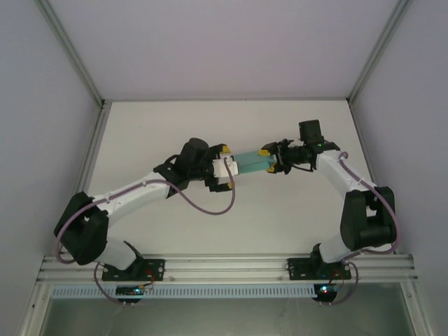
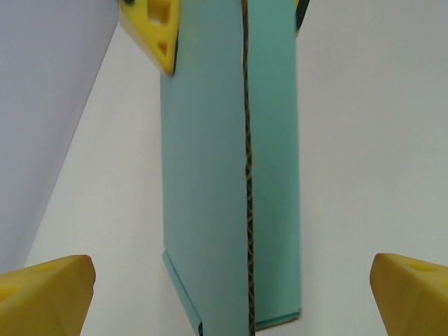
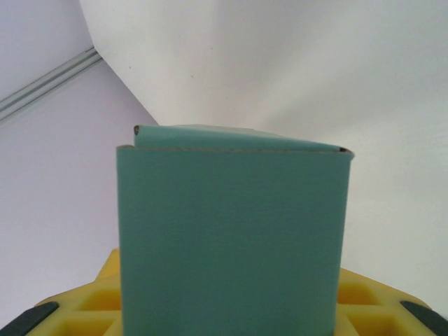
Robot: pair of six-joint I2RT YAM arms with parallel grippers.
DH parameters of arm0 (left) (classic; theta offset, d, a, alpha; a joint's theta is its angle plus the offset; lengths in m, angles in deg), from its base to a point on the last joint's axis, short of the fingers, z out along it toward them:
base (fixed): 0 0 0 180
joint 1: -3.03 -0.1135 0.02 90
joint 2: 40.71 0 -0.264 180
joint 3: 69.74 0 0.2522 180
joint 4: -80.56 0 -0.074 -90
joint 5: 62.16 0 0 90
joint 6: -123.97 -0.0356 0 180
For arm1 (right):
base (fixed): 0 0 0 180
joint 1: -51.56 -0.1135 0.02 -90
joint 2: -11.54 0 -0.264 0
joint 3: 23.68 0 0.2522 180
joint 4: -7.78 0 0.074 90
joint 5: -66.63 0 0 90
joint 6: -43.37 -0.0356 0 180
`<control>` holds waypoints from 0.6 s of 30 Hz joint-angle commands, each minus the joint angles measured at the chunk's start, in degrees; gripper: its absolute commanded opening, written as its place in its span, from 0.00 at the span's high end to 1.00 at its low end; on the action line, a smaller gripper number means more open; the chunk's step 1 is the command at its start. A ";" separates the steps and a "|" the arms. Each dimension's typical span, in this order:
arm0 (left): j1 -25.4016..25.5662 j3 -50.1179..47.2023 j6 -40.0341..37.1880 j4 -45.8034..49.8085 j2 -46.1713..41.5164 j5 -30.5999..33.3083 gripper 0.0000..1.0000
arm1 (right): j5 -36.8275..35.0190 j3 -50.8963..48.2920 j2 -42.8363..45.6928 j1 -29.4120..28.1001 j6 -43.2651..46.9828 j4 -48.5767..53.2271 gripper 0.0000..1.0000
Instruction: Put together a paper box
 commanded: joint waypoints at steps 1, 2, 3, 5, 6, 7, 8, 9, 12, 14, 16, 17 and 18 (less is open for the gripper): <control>0.61 2.49 -3.23 -1.46 2.64 7.30 0.00 | 3.29 2.95 0.32 -0.03 -2.65 2.94 0.59; 0.59 3.08 -3.30 -0.41 2.94 7.01 0.00 | 3.48 2.81 0.32 -0.03 -3.30 2.69 0.58; 0.82 3.62 -3.49 0.38 3.25 6.60 0.00 | 3.36 2.58 0.40 0.03 -4.57 1.93 0.58; 1.13 3.72 -3.26 -0.12 3.64 6.62 0.03 | 3.13 1.44 0.41 -0.10 -7.85 -2.46 0.59; 1.23 3.72 -3.07 -0.67 3.66 6.94 0.05 | 3.49 1.27 0.20 -0.25 -8.81 -3.53 0.59; 1.33 3.69 -2.50 -1.78 3.66 7.51 0.07 | 4.03 1.50 -0.01 -0.41 -8.77 -3.62 0.59; 1.38 3.57 -1.83 -2.60 3.56 7.58 0.10 | 4.23 1.79 -0.24 -0.60 -8.40 -3.31 0.59; 1.33 3.44 -1.47 -3.41 3.49 7.57 0.12 | 4.23 2.19 -0.49 -0.77 -7.71 -2.38 0.59; 1.32 2.92 -0.77 -4.81 3.22 6.31 0.16 | 4.23 2.17 -0.81 -1.17 -7.35 -2.06 0.59; 1.37 2.93 -0.27 -5.45 3.39 5.72 0.21 | 4.51 2.03 -0.95 -1.63 -8.04 -3.14 0.58; 1.35 3.23 0.35 -6.18 3.96 6.37 0.28 | 5.01 2.05 -0.83 -2.27 -8.54 -3.92 0.58; 1.33 3.27 0.66 -6.64 4.18 6.95 0.32 | 5.14 2.18 -0.76 -2.51 -8.61 -3.98 0.58; 1.28 3.28 1.18 -7.48 4.36 7.75 0.36 | 5.14 2.30 -0.60 -2.67 -8.47 -3.93 0.57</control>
